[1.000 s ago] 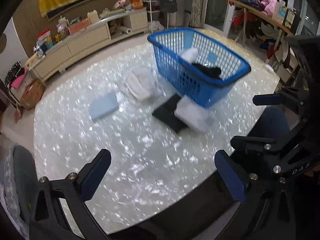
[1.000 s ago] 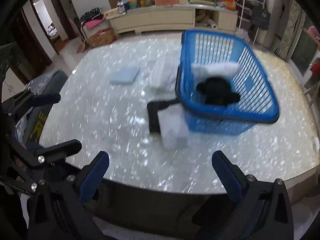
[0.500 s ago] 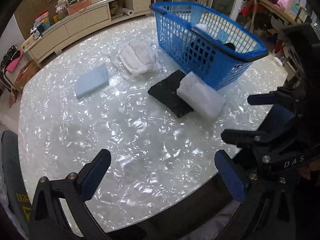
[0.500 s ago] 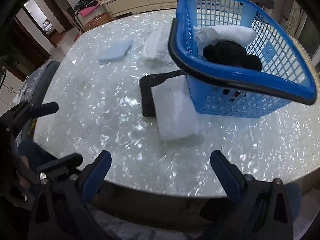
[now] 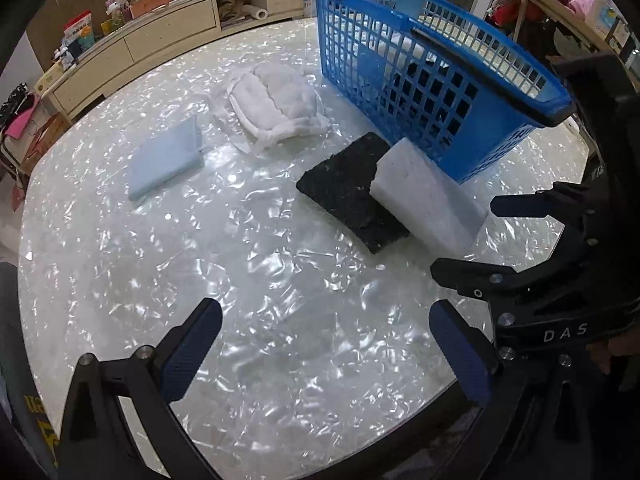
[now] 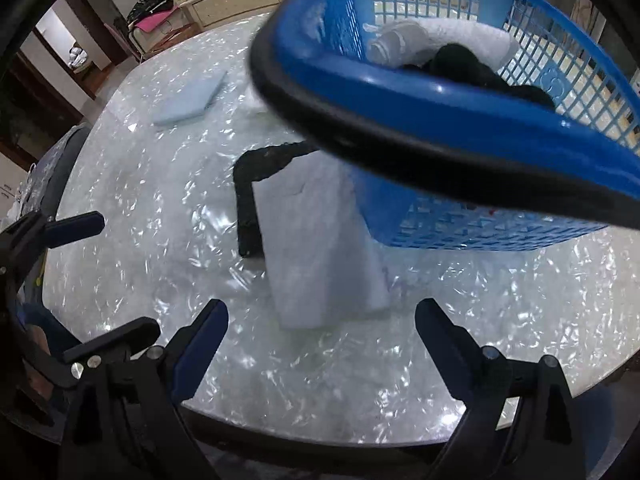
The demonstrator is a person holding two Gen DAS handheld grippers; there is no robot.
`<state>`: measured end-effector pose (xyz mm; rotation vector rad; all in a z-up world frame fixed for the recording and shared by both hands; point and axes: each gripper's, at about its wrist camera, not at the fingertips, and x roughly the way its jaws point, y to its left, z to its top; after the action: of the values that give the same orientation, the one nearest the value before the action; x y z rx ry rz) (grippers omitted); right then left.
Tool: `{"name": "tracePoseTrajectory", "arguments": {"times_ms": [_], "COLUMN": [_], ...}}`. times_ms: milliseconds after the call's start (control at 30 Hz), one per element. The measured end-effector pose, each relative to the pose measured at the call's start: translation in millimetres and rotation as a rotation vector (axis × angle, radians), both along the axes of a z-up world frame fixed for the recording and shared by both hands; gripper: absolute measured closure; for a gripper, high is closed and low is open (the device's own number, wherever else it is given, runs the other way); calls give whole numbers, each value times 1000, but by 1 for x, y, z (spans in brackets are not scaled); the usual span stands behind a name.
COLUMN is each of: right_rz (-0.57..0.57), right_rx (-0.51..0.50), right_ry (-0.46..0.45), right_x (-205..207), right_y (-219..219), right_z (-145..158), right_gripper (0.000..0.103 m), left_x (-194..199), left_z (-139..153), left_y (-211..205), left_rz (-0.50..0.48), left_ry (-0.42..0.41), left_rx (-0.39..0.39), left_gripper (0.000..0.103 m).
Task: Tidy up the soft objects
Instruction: 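Lower the right gripper onto the white pad and grasp it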
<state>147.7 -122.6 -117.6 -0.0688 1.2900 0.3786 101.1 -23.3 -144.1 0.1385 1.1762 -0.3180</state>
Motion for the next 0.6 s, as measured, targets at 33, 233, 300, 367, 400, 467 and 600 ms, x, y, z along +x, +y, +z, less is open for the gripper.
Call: {"name": "tracePoseTrajectory", "arguments": {"times_ms": [33, 233, 300, 367, 400, 467, 600], "right_rz": [-4, -16, -16, -9, 0, 13, 37], "right_rx": [0, -23, -23, -37, -31, -28, -21], "right_ry": [3, 18, 11, 5, 9, 13, -5], "right_x": [1, 8, 6, 5, 3, -1, -15], "right_y": [1, 6, 7, 11, 14, 18, 25], "right_z": [-2, -14, -15, -17, -17, -18, -13], "right_gripper": [8, 16, 38, 46, 48, 50, 52], "left_x": [1, 8, 9, 10, 9, 8, 3], "left_z": [-2, -13, -18, -19, -18, -17, -10], "left_y": [-1, -1, -1, 0, 1, 2, 3], "left_rz": [0, 1, 2, 7, 10, 13, 12], "left_ry": [1, 18, 27, 26, 24, 17, 6], "left_rx": [2, 0, -4, 1, 2, -3, -1], "left_gripper": [0, 0, 0, 0, 0, 0, 0]}}
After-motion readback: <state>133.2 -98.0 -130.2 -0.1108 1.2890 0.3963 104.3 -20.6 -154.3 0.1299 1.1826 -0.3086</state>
